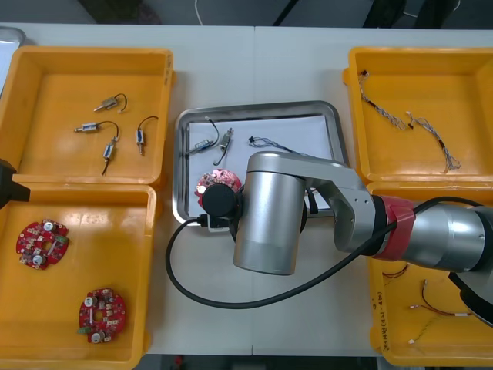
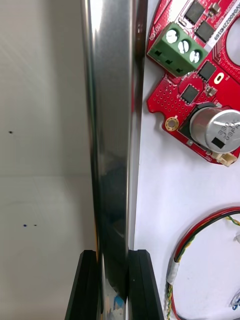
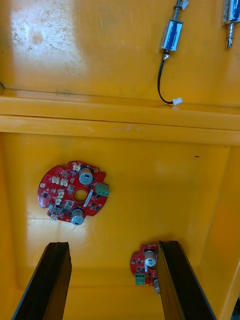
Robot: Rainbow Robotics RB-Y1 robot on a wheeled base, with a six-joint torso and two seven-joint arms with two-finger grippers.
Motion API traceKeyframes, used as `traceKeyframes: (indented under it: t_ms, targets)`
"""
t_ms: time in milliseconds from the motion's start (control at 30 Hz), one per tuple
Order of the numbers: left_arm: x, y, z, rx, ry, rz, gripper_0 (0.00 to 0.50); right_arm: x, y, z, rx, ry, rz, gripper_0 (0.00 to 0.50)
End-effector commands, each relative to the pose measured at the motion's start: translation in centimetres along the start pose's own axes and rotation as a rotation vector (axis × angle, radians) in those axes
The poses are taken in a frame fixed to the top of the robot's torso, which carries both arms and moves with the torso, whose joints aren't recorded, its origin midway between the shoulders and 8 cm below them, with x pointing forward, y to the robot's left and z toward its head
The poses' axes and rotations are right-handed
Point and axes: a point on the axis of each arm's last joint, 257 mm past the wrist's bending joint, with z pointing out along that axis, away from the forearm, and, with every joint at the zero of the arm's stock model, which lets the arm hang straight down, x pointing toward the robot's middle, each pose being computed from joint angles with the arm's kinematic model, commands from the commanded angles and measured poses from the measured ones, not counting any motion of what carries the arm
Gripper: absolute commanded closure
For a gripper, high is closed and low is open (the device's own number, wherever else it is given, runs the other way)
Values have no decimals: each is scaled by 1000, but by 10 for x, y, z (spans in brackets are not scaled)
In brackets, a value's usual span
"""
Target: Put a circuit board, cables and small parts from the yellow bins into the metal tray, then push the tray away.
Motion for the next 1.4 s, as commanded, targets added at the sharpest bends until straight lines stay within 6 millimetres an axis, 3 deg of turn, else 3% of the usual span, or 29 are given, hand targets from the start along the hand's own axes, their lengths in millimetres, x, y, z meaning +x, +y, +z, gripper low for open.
traceKeyframes:
  t_ms: [33, 1400]
  targets:
    - [3, 5, -7, -35, 0, -14, 0, -4, -34, -10, 47, -11, 36, 500]
    - [3, 5, -7, -35, 0, -14, 0, -13, -112, -14, 90, -8, 83, 500]
